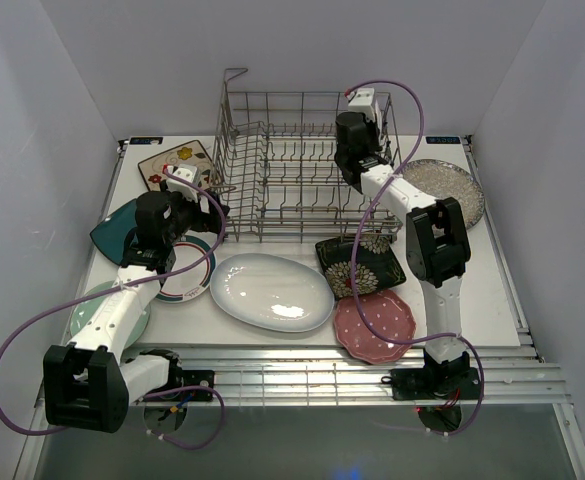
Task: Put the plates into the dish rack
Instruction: Insert the plate into the dish rack, then pick up the plate from the corner of the board.
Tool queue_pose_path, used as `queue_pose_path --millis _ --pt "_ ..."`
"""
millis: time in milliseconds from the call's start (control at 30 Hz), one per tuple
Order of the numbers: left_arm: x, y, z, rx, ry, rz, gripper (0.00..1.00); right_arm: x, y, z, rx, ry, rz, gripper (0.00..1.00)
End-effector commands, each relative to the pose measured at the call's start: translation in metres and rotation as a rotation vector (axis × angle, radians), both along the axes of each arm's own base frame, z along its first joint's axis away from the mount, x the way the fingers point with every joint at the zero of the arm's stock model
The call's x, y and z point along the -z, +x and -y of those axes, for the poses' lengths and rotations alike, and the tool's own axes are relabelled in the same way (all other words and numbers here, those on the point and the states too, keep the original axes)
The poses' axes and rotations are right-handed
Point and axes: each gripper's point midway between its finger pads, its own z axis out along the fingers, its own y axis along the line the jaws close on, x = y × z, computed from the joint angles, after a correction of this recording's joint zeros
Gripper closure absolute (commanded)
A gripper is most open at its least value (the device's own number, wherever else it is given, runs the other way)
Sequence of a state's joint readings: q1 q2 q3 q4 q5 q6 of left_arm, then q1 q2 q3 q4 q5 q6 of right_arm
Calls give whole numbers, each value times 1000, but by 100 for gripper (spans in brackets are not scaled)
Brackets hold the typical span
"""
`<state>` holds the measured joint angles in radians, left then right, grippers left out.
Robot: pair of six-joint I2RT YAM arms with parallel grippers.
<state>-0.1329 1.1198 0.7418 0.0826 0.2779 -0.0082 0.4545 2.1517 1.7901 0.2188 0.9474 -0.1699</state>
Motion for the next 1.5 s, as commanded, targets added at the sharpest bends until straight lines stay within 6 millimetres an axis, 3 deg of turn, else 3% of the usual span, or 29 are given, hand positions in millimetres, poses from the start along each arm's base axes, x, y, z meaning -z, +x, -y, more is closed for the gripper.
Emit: queue_pose_path --millis 0,233,467,633,933,967,1167,1300,1333,1467 --pt "-15 -3 3 20 -8 44 2 -5 0 -8 -16 62 51 90" --pt "-15 -3 4 23 -9 44 2 -4 -1 -6 -16 79 50 76" --pt "-16 -3 3 20 -7 47 2 -22 -7 1 -8 89 72 71" --pt "-17 -3 2 17 -7 47 2 -28 -15 4 -9 98 83 59" --pt "-13 -1 3 30 23 7 2 -57 -33 6 -54 153 119 52" --pt "-12 -1 3 30 23 4 2 -52 -35 5 -63 160 110 50" --pt "-14 -2 1 22 23 9 2 -69 -54 6 -116 217 154 24" --pt "-14 -2 1 19 24 5 2 -63 -67 10 -120 250 152 14" --pt "-15 -2 1 20 22 7 2 -60 -70 11 -112 273 157 4" --pt "-17 -3 0 15 24 12 2 -57 -83 20 -81 309 168 10"
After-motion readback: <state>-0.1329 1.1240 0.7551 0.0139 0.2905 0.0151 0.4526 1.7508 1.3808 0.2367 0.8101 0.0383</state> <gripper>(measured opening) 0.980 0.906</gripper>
